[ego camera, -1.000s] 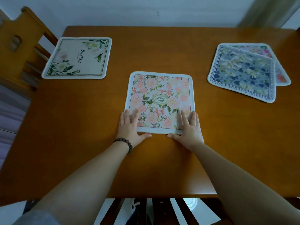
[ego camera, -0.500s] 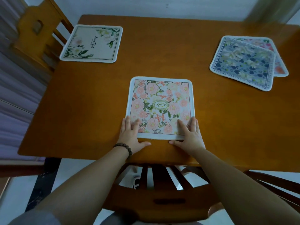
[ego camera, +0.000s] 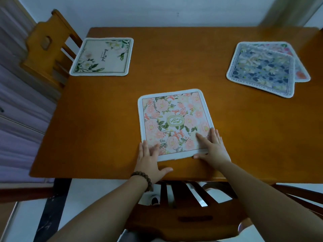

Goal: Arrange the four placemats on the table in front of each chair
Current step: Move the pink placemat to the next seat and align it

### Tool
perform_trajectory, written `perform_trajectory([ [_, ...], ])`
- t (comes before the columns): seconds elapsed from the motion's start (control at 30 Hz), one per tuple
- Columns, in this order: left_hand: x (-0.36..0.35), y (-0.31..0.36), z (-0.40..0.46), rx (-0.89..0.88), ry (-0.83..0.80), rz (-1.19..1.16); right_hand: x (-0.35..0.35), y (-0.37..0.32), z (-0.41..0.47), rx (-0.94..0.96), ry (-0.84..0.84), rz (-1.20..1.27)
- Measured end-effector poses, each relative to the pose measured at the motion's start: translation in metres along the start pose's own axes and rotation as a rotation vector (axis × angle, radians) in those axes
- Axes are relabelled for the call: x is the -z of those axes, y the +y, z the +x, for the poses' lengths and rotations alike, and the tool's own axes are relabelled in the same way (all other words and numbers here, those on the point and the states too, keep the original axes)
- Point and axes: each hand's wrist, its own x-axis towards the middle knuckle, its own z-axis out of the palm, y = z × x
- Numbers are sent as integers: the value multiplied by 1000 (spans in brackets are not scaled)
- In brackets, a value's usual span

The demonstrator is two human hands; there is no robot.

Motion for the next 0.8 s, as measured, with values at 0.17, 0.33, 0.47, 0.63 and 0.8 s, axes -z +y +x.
perform_trajectory([
  [0.17,-8,12,-7,-96,-1,148,19,-7,36,-19,-35,-63],
  [0.33,-21,37,-13,-293,-96,290,27,-34,71,-56,-62,-129],
  [0.47,-5,28,2,-351,-17,242,14,-51,73,-72,39,-141],
  [0.63,46,-23,47,-286,186,198,-14,-65,44,-132,216,-24],
  [0.8,94,-83,106,-51,254,222,-44,-101,16,-196,272,43],
])
